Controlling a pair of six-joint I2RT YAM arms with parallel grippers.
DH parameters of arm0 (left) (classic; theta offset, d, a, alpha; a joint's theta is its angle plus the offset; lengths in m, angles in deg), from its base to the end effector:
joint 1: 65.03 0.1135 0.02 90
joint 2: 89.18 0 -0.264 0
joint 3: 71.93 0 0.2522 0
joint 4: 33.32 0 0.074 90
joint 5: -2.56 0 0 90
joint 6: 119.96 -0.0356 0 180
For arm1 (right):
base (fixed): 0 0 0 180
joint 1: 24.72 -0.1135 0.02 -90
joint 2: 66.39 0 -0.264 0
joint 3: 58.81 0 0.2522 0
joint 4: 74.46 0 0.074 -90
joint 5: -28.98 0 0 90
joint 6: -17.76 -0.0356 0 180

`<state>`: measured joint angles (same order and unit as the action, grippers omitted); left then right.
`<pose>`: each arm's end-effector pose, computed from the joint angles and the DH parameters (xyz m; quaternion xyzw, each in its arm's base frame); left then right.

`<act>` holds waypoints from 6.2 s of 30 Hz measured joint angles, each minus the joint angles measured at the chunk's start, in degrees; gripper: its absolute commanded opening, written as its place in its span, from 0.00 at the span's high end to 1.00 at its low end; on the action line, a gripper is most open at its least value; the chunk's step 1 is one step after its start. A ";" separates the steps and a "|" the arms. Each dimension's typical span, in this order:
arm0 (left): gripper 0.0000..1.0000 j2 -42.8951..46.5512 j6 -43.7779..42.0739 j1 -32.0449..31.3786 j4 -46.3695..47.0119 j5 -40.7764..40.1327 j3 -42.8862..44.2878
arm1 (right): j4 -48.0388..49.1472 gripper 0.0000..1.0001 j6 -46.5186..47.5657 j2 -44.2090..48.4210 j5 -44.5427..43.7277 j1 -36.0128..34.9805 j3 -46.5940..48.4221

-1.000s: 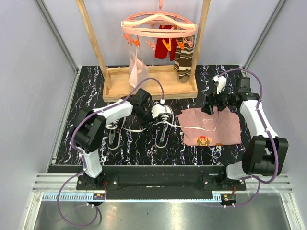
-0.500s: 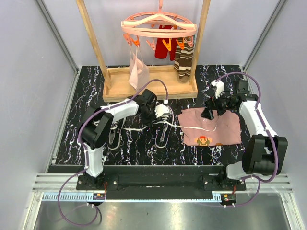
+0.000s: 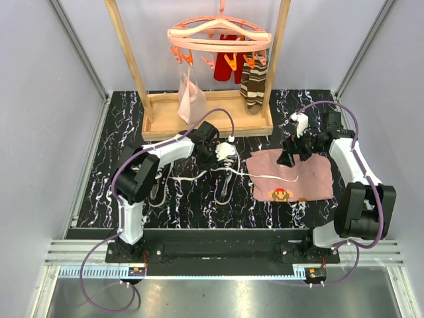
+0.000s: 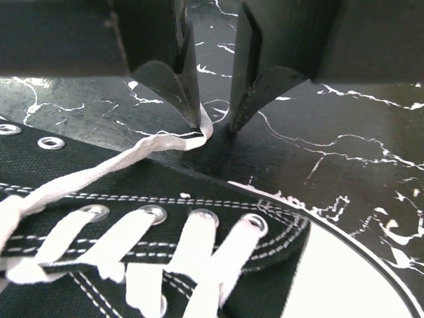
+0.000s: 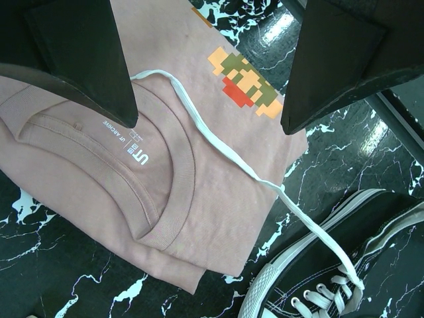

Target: Tie the shoes

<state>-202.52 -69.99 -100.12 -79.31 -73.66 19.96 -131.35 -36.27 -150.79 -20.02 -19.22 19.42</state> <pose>0.3232 -0.2374 0.1634 0.6121 0.7575 -0.1092 0.1991 0.2916 -0.0046 0.2592 -0.3181 0.8575 0.2413 0.3246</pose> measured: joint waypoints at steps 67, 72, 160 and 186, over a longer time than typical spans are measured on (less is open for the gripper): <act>1.00 17.92 21.55 -0.46 13.51 17.25 -6.36 | -4.24 0.47 7.41 -5.73 -4.63 -1.90 -1.95; 1.00 17.92 27.28 -0.52 18.84 19.65 -8.00 | -4.31 0.48 7.74 -7.43 -5.70 -4.42 -2.36; 1.00 21.14 24.57 1.20 26.82 28.59 -18.05 | 13.18 0.44 -32.30 -23.78 7.50 -24.24 20.94; 1.00 20.33 25.53 4.13 29.73 31.06 -18.03 | 11.96 0.46 -26.32 -18.18 15.17 -27.98 10.05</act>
<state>-182.20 -44.46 -95.99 -49.58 -42.60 1.93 -119.40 -62.59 -168.97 -4.86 -47.20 29.47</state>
